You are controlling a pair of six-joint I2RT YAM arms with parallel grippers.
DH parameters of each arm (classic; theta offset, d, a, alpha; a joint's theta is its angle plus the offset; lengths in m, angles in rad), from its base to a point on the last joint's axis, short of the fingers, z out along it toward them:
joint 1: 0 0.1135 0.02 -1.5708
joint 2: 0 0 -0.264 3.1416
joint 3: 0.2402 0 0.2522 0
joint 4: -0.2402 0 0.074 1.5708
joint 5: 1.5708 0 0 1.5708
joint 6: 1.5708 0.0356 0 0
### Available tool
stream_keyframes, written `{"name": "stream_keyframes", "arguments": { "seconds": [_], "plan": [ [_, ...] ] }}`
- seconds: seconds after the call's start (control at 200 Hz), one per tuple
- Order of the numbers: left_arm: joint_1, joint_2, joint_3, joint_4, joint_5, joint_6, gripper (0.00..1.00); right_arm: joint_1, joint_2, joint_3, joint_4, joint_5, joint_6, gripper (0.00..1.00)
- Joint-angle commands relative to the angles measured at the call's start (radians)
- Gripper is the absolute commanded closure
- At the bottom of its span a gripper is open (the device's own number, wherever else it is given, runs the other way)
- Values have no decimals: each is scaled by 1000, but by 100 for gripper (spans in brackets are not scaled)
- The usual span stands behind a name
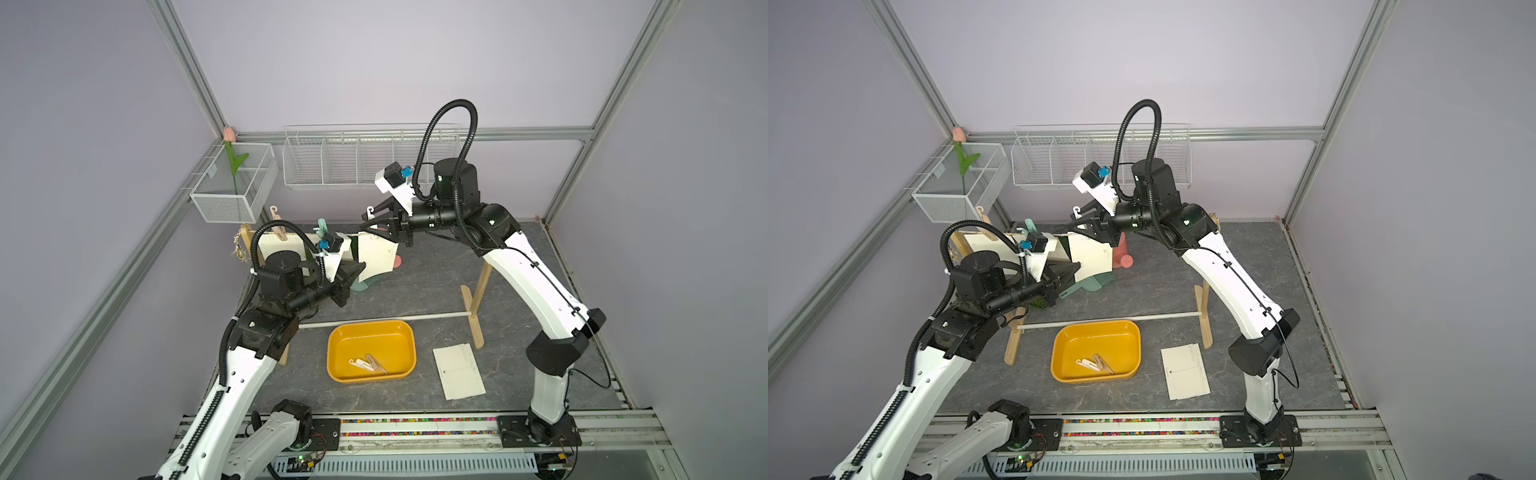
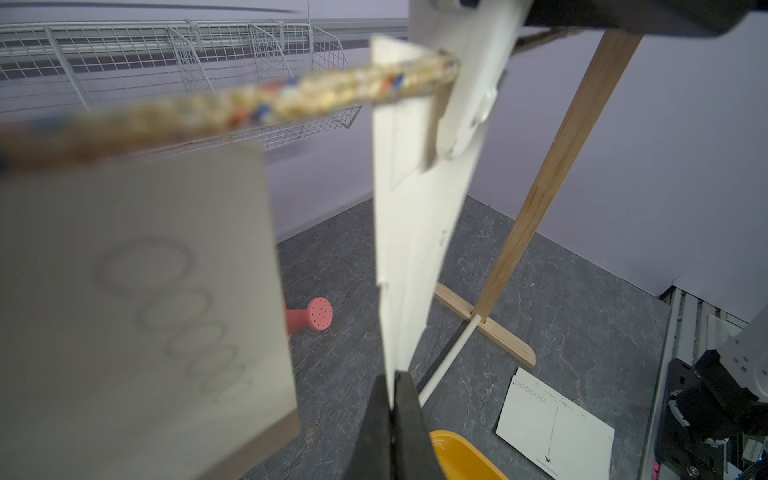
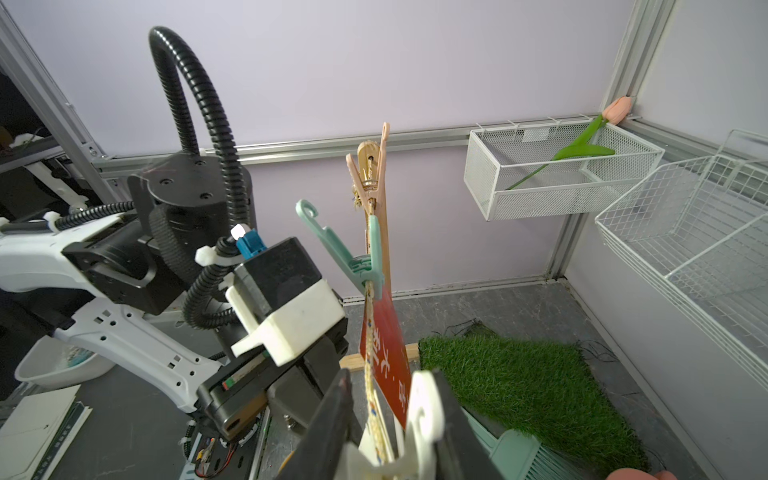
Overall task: Remove the postcards from the strings
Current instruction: Remove the clamp from the clothesline.
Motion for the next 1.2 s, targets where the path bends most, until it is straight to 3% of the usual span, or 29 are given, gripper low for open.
{"name": "stream_keyframes", "arguments": {
  "seconds": [0.0, 0.445, 0.745, 1.075, 1.195],
  "plan": [
    [7, -13, -8, 17, 32, -7, 100, 4, 6, 8, 42, -3, -5, 77],
    [-3, -79, -78, 3, 97, 0, 100, 7, -43, 6, 186, 126, 10, 77],
    [-76, -122, -88, -73, 65, 40, 100, 40, -149, -43, 201, 253, -98, 75],
    [-111, -346, -131, -99, 42, -8, 100, 55, -553, -534, 264, 286, -117, 75],
    [-111, -433, -106, -74, 41, -73, 100, 64, -753, -826, 336, 318, -67, 74]
  ]
}}
